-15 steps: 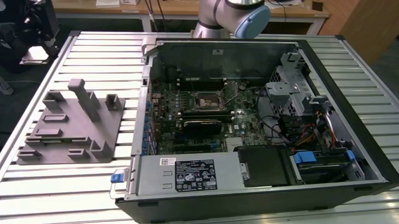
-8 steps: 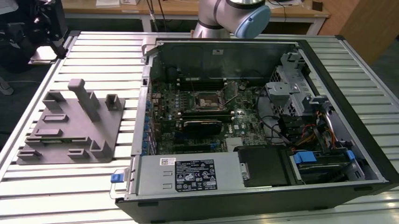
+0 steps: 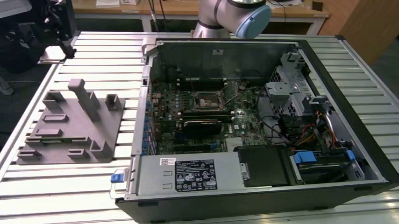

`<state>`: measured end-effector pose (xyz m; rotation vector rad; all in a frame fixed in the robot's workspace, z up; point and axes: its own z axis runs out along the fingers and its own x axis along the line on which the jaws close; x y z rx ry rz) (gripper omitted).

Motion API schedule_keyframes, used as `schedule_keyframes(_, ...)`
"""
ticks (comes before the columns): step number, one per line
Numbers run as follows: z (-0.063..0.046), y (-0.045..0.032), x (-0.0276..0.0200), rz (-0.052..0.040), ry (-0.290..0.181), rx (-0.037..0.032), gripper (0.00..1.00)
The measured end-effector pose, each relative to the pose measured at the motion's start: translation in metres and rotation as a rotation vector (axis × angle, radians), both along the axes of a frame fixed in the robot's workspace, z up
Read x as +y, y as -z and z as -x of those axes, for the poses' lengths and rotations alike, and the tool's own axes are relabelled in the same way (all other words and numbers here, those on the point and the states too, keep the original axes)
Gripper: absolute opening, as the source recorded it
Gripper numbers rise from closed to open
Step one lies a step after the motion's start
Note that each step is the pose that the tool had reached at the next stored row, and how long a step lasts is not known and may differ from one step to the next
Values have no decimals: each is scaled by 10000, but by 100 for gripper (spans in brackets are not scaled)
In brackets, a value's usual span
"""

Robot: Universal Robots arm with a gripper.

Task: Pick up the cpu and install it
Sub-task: 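Pick up the cpu and move it towards the insertion slot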

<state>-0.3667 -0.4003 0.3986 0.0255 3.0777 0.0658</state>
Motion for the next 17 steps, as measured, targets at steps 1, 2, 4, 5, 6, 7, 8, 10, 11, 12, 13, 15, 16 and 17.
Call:
schedule_keyframes(1,-20,0,1,0,0,0,55)
schedule_keyframes(2,-41,0,1,0,0,0,55)
schedule_keyframes(4,-81,0,3,0,0,0,55)
schedule_keyframes(5,-102,-1,4,1,1,2,55)
schedule_keyframes(6,-121,-1,4,1,0,1,55)
schedule_keyframes(7,-143,-1,5,1,0,1,55)
schedule_keyframes(8,-167,0,6,1,0,0,55)
schedule_keyframes(10,-200,-1,9,1,0,1,55)
schedule_keyframes(11,-218,0,10,0,0,0,55)
schedule_keyframes(12,-237,-1,12,1,-1,1,55)
schedule_keyframes(13,-253,-1,14,1,0,1,55)
schedule_keyframes(15,-285,-1,17,1,0,2,55)
schedule_keyframes(16,-302,-1,19,1,0,1,55)
schedule_keyframes(17,-319,-1,20,1,0,1,55)
